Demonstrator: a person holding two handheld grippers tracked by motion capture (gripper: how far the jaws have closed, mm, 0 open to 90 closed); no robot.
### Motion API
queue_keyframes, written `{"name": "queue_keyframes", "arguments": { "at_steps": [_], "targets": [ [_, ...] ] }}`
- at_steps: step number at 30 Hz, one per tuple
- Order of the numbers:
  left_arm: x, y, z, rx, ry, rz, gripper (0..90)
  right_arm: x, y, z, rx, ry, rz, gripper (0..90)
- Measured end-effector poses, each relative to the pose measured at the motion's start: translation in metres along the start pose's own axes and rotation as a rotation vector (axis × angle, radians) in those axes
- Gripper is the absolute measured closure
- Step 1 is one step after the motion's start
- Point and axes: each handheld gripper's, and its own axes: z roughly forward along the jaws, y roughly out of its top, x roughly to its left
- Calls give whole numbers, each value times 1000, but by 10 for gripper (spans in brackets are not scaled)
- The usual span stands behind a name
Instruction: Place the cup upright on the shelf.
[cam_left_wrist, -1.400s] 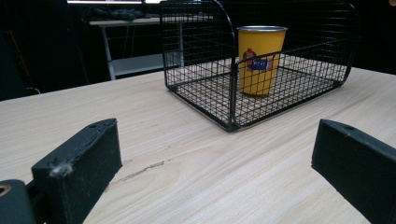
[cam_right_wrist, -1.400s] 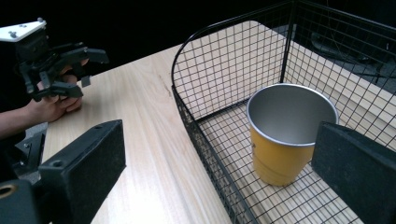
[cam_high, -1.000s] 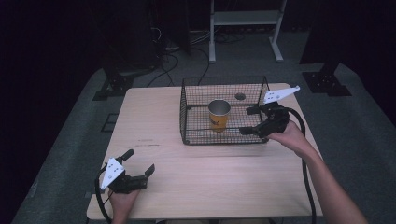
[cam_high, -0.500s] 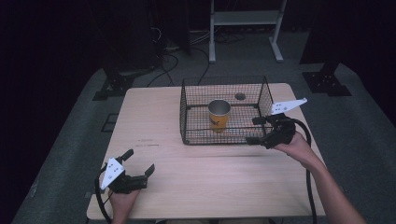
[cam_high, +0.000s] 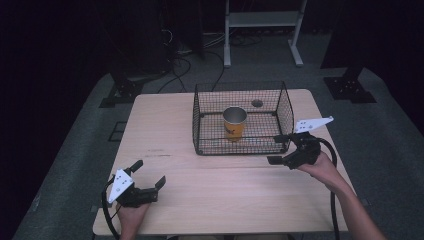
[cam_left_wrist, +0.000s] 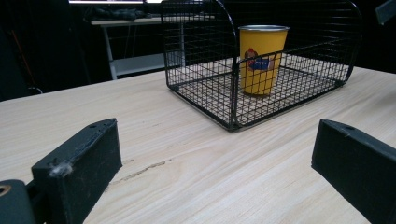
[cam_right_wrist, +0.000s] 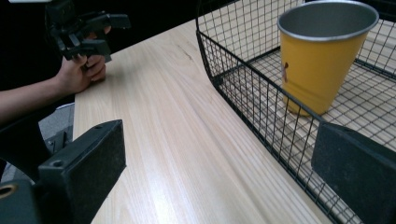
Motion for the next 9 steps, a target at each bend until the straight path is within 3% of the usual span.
{"name": "queue_keyframes", "arguments": {
  "at_steps": [5, 9],
  "targets": [
    [0, 0, 0, 2, 3, 2, 8, 5, -13, -1, -17, 3, 7, 24],
    [0, 0, 1, 5, 8, 2, 8, 19, -36, -3, -63, 9, 16, 46]
  ]
}}
